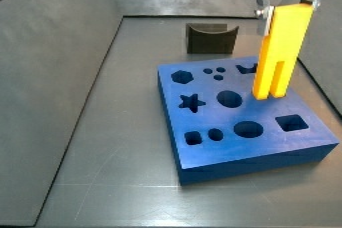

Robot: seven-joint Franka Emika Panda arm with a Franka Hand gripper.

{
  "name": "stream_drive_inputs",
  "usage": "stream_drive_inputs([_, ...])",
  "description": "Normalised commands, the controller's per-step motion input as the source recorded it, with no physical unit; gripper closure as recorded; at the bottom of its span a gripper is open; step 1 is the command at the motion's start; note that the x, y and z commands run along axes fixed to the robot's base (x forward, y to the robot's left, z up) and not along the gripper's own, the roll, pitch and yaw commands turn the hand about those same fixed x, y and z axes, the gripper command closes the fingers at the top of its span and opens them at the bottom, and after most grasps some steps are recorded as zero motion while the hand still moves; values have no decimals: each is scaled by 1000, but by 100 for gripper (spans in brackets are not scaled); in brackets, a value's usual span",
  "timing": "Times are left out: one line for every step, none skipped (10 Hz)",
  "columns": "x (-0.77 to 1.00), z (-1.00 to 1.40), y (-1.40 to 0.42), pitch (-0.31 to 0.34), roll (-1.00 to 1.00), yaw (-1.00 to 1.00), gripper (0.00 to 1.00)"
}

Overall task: Pick up the double-square object. Move up. Place the double-square object on the fixture. Regrasp the double-square object. Move to above the board. Insert the double-square object.
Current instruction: Insert the double-square object.

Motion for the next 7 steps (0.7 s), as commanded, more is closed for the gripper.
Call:
stream_drive_inputs([71, -434, -106, 76, 123, -46, 100])
stream_drive_inputs([86, -551, -131, 99, 160, -54, 100])
stream_drive_inputs([97, -651, -146, 91, 181, -49, 100])
stream_drive_inputs([134, -703, -169, 93, 203, -46, 100])
stream_drive_inputs([166, -714, -194, 101, 229, -34, 100])
stream_drive_inputs([114, -477, -123, 76, 174, -29, 100])
stream_drive_inputs([0, 0, 0, -11, 0, 0, 100])
